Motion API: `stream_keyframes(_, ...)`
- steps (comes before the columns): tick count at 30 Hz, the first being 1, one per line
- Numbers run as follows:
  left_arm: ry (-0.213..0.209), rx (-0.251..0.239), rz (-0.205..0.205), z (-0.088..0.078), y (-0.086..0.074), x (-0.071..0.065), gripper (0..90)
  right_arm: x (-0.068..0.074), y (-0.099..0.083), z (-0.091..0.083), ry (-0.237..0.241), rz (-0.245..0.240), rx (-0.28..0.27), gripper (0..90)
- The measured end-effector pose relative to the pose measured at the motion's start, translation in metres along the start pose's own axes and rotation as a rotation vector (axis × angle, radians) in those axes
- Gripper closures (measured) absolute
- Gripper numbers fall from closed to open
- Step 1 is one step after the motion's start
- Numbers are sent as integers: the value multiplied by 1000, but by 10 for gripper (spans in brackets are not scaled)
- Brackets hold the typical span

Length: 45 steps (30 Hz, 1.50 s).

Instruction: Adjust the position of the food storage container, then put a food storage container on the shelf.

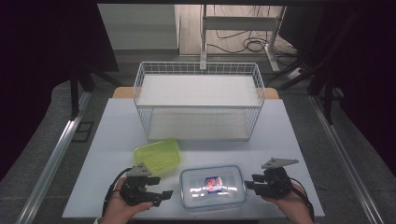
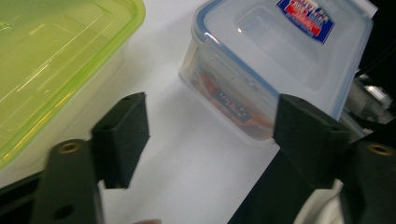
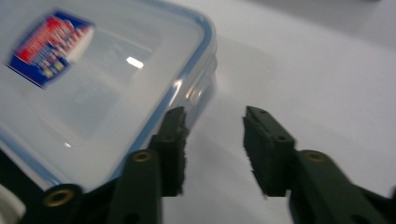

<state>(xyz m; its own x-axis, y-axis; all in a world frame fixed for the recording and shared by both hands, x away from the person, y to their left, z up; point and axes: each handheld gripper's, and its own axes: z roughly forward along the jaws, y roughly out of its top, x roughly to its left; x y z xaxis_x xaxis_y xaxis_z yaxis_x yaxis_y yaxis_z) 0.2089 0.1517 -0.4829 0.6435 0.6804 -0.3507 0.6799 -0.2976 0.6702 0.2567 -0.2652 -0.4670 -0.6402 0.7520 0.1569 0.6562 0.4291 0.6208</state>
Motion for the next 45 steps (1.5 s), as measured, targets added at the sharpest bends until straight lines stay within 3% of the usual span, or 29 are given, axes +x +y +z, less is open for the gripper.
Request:
stream_keyframes(3, -30, -1, -19, 1, 1, -1, 218, -6, -1, -6, 19, 25, -31, 465)
stream_keyframes(4, -45, 0, -27, 2, 1, -2, 202, -10, -2, -9, 50, 50, -57, 424)
stream_keyframes(9, -90, -5, -77, 4, 2, -4, 167, -12, -1, -12, 99, 69, -77, 359)
stream_keyframes(22, -87, -10, -103, 12, 0, -12, 136, -7, 2, -10, 117, 45, -67, 285)
stream_keyframes(31, -98, -4, -118, 22, -1, -18, 119, -4, 6, -14, 126, 40, -94, 269)
stream_keyframes(45, -144, -6, -188, 39, 4, -18, 114, -4, 5, -10, 120, 30, -88, 265)
